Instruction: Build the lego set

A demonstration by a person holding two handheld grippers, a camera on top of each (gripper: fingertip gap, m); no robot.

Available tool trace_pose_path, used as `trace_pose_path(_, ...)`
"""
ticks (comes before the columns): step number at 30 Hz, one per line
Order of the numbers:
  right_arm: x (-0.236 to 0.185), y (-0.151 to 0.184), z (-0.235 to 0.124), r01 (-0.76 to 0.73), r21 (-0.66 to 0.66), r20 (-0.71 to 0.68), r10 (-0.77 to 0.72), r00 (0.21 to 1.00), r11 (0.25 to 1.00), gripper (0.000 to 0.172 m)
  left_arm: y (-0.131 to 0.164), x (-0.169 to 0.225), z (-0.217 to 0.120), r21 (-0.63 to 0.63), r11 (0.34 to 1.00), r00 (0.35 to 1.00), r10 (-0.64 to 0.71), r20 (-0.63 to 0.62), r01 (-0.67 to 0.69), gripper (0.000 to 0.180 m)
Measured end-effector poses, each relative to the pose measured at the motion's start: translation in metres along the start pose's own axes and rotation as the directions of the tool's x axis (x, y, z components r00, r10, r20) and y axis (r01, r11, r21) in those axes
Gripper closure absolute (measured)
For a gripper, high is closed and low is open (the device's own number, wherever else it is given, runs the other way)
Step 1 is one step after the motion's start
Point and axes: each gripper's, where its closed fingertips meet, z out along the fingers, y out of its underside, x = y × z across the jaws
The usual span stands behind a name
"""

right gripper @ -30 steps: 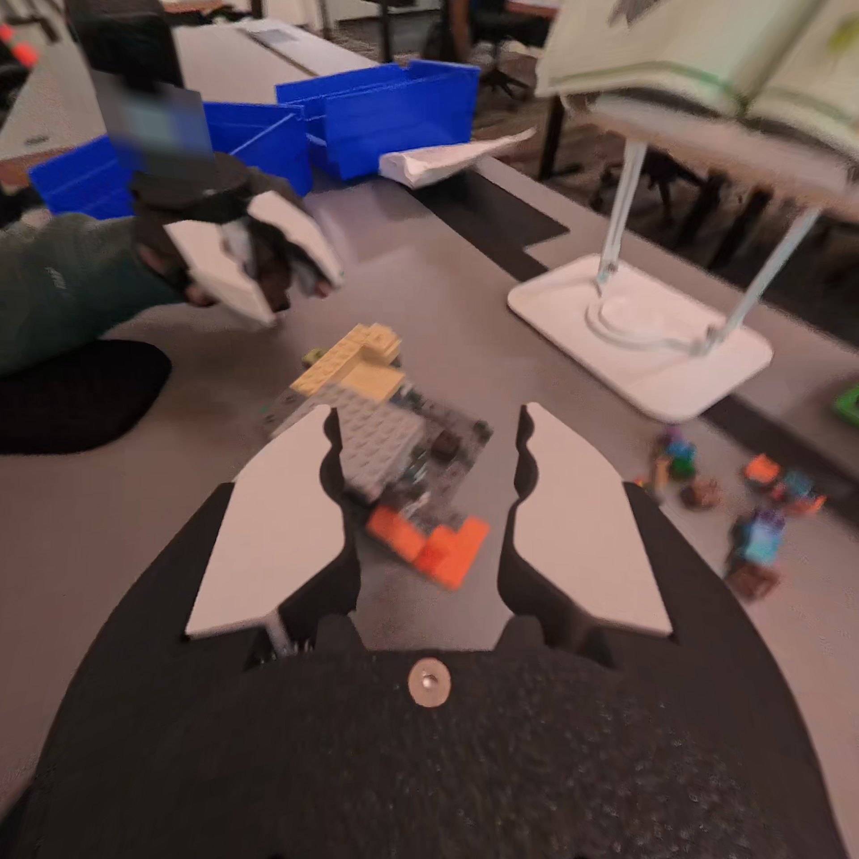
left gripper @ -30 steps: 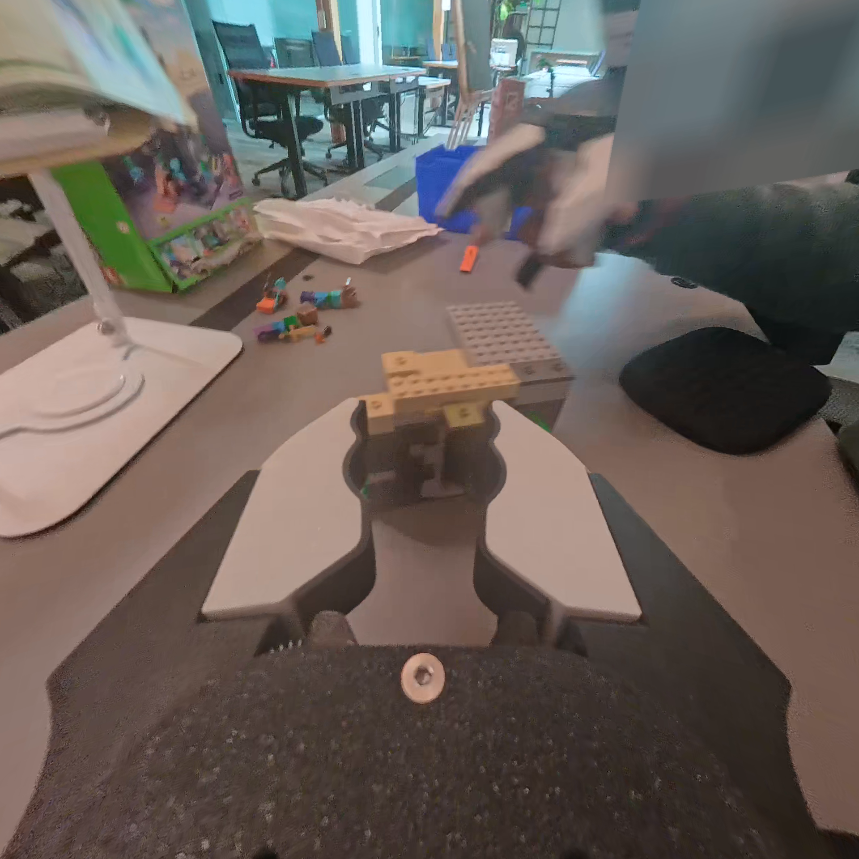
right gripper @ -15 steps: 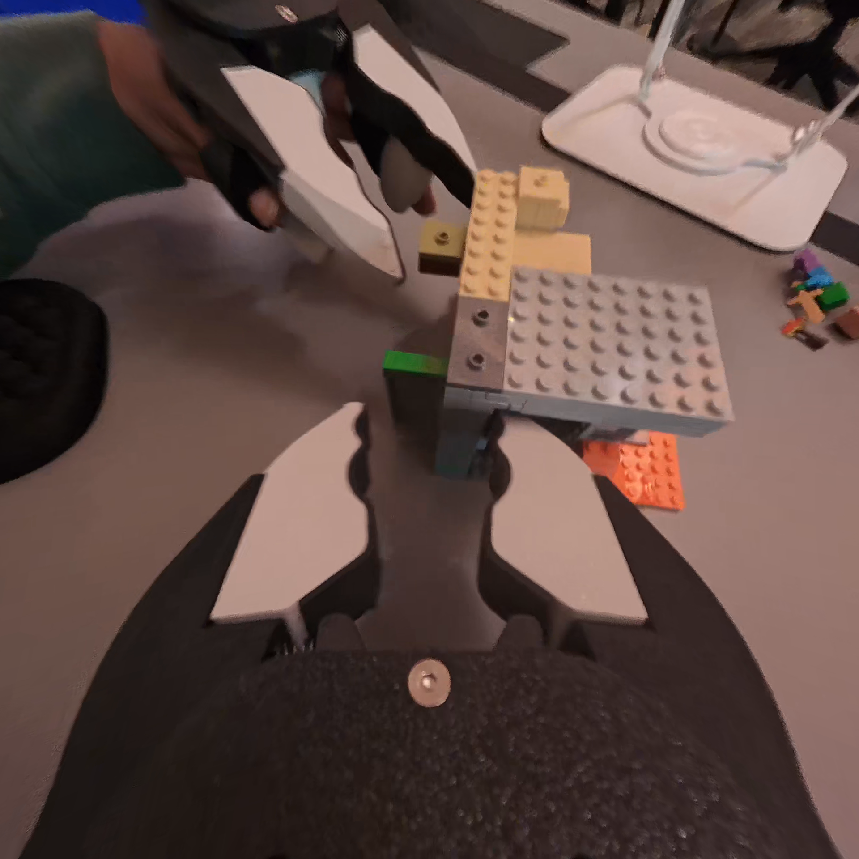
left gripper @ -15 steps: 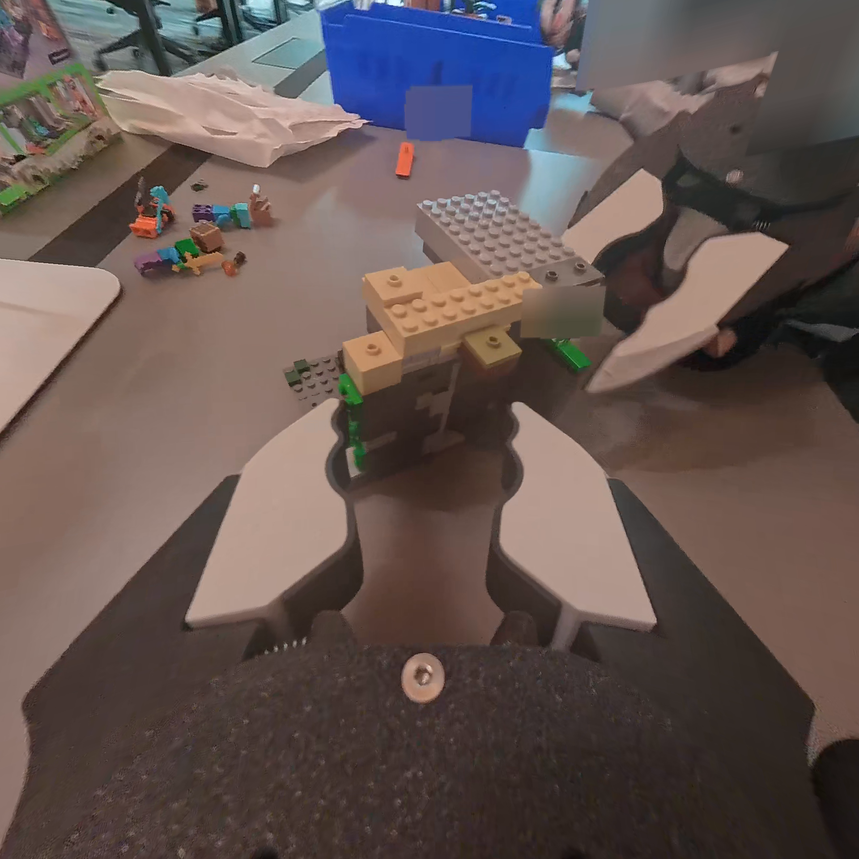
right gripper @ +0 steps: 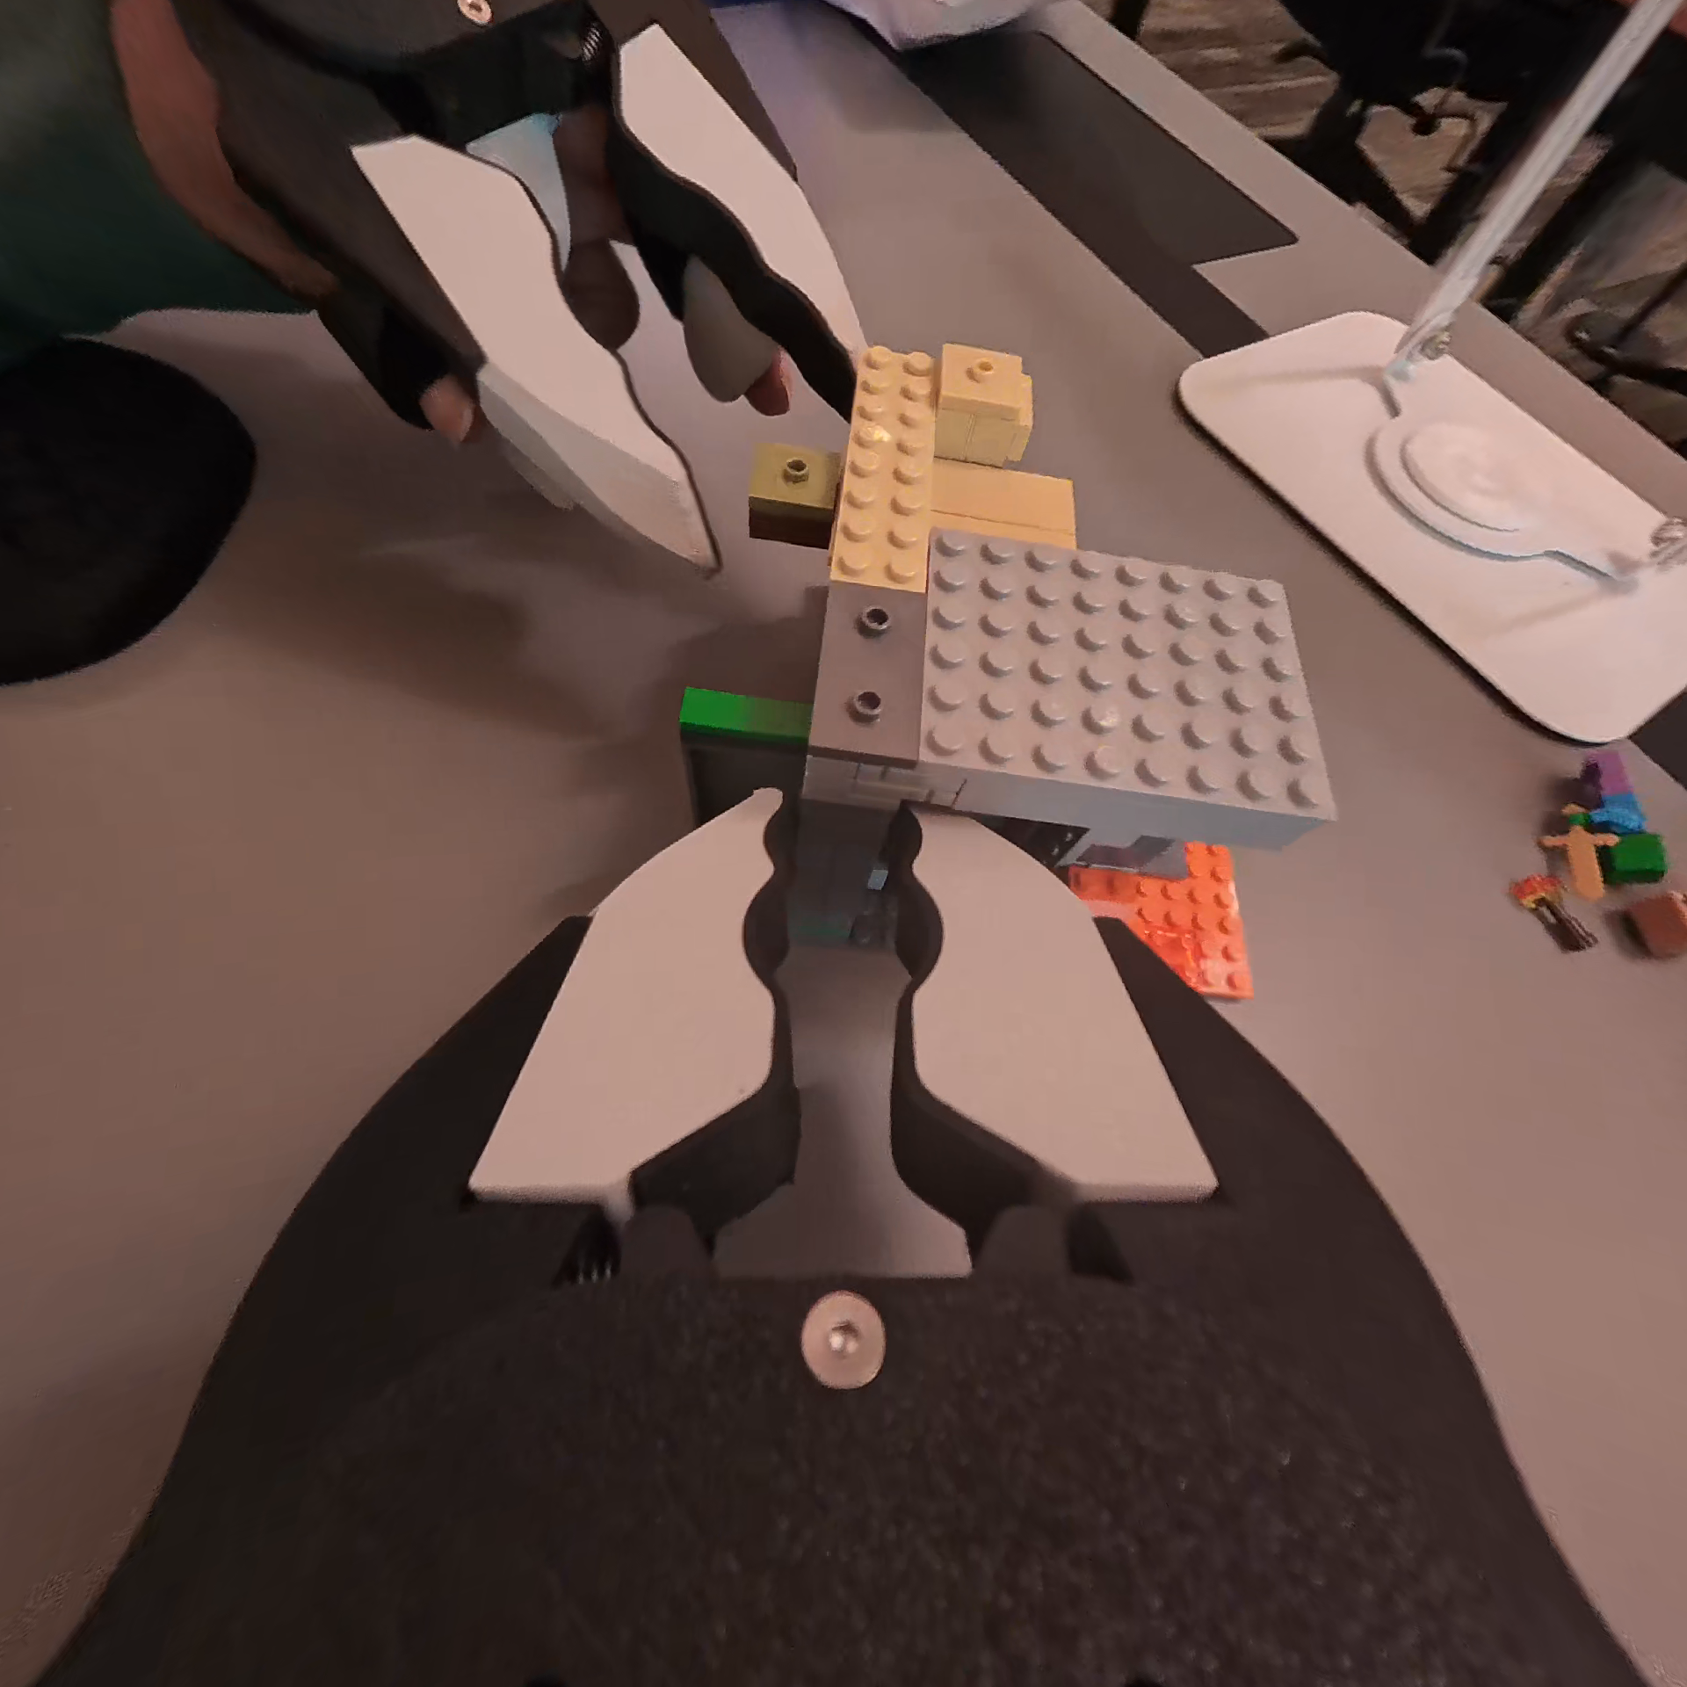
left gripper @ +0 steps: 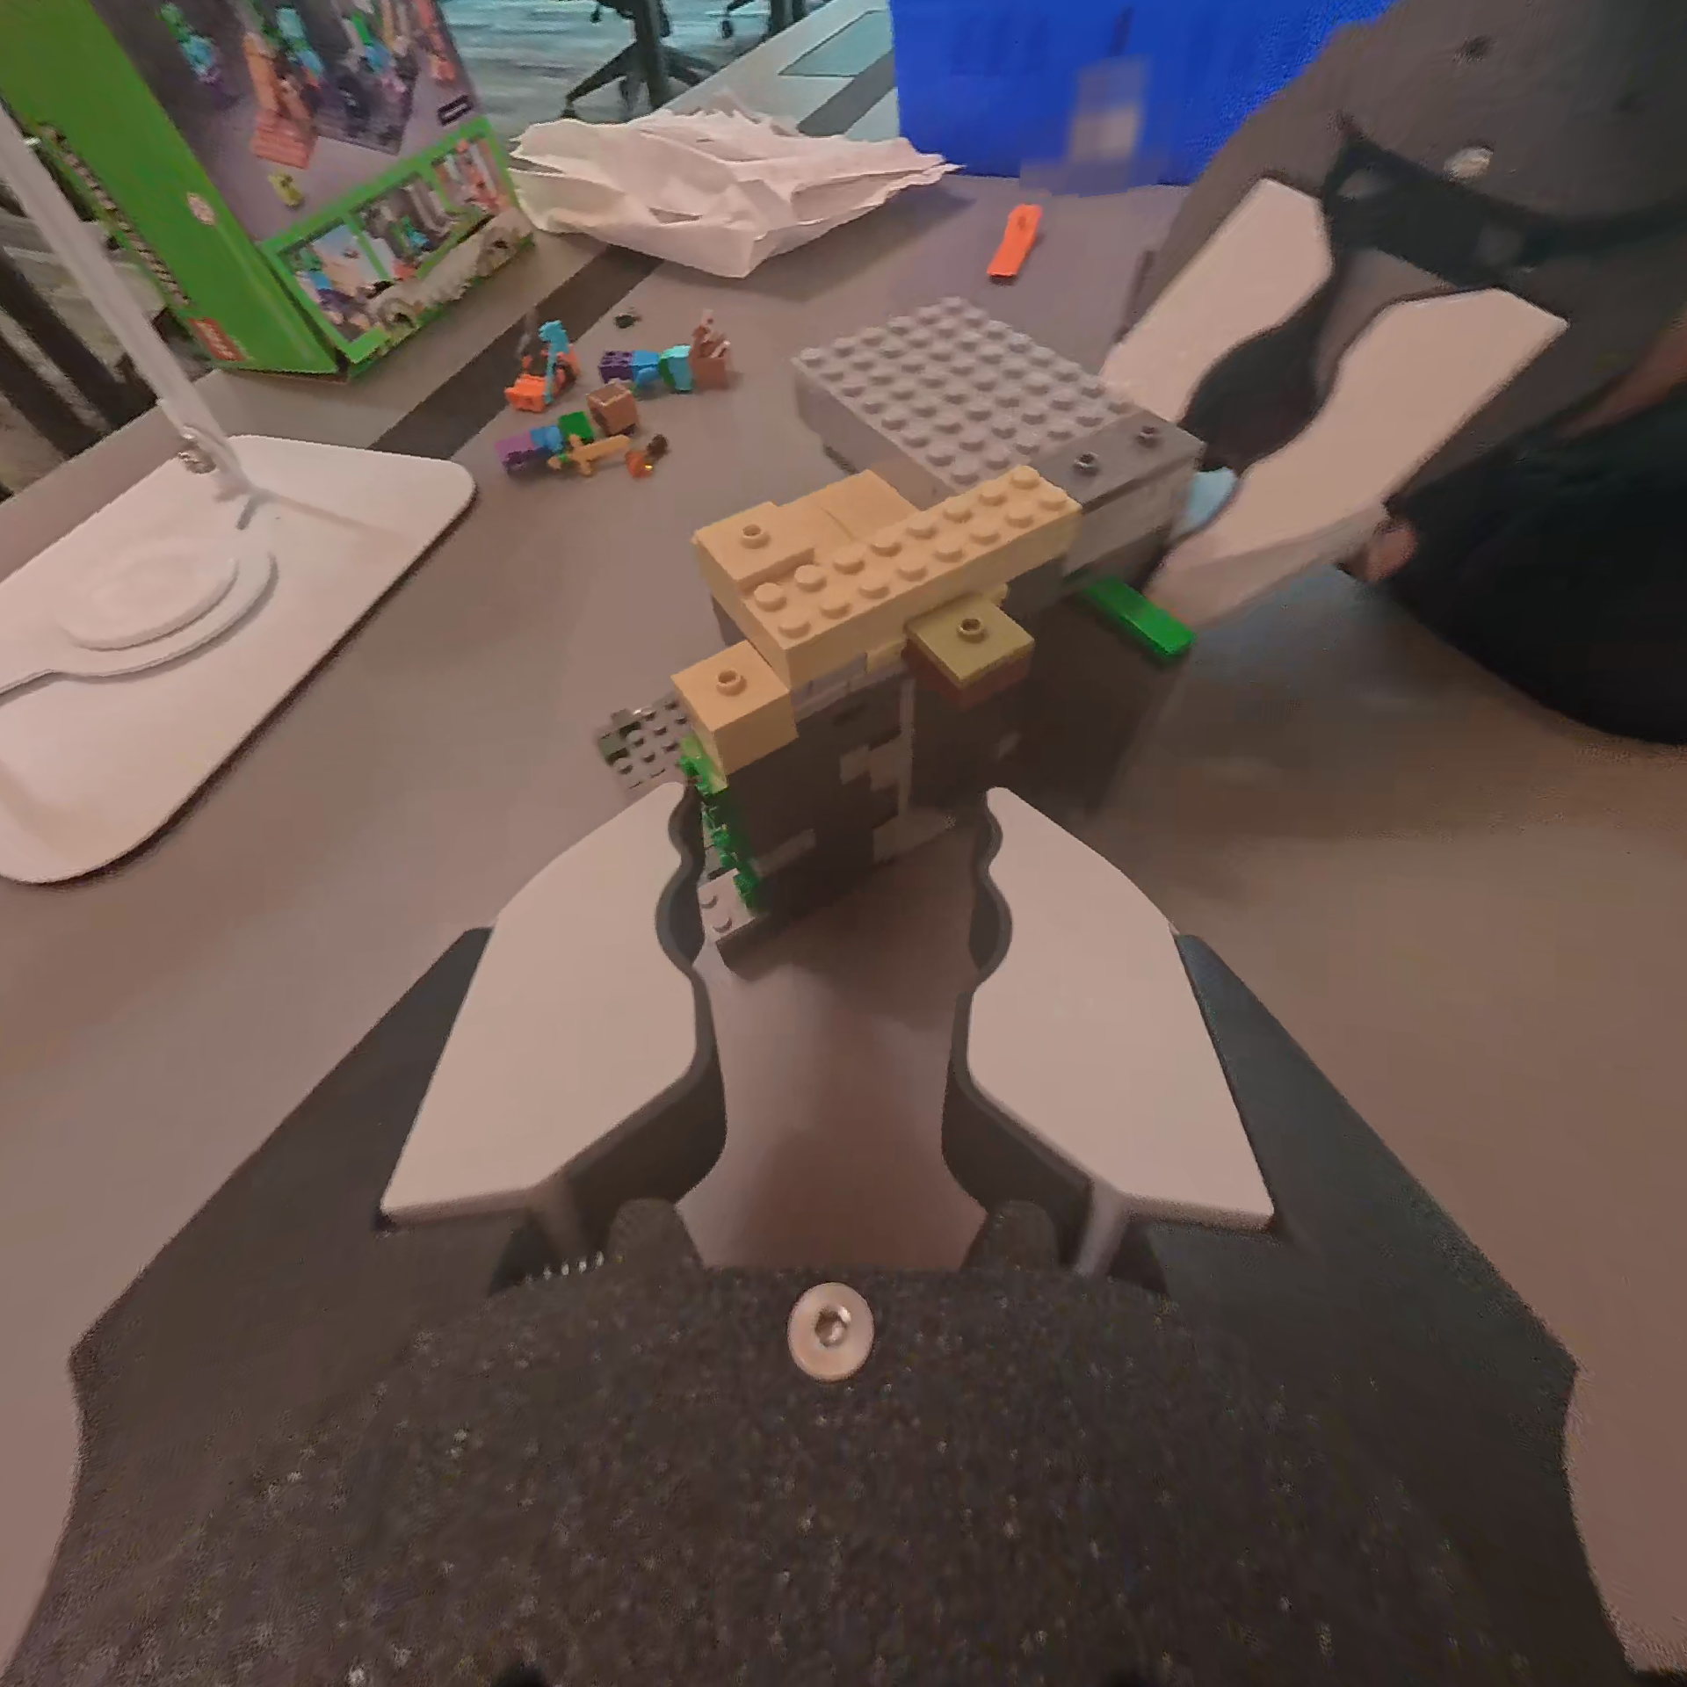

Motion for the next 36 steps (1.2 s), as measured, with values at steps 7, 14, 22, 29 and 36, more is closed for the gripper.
trace_pose_path(7,-0.018,-0.011,0.012,-0.001,0.046,-0.149,0.007,0.989,0.999,0.153,-0.002,-0.019,0.005,0.036,0.999,0.994,-0.041,0.096,0.038,0.132)
trace_pose_path(14,-0.021,-0.016,0.020,-0.083,0.106,-0.127,0.096,0.987,0.991,0.153,-0.003,-0.026,0.008,0.060,0.997,0.982,-0.067,0.178,0.057,0.129)
trace_pose_path(22,-0.026,-0.019,0.024,-0.030,0.130,-0.130,0.047,0.990,0.991,0.151,-0.004,-0.034,0.008,0.071,0.997,0.969,-0.036,0.245,0.019,0.125)
trace_pose_path(29,-0.035,-0.028,0.012,0.018,0.198,-0.096,0.001,0.995,0.980,0.151,-0.003,-0.028,-0.010,0.080,0.997,0.970,-0.012,0.243,-0.008,0.131)
trace_pose_path(36,-0.023,-0.020,0.002,-0.016,0.198,-0.091,0.034,0.995,0.980,0.151,-0.008,0.012,-0.026,0.127,0.992,0.994,-0.003,0.105,-0.011,0.143)
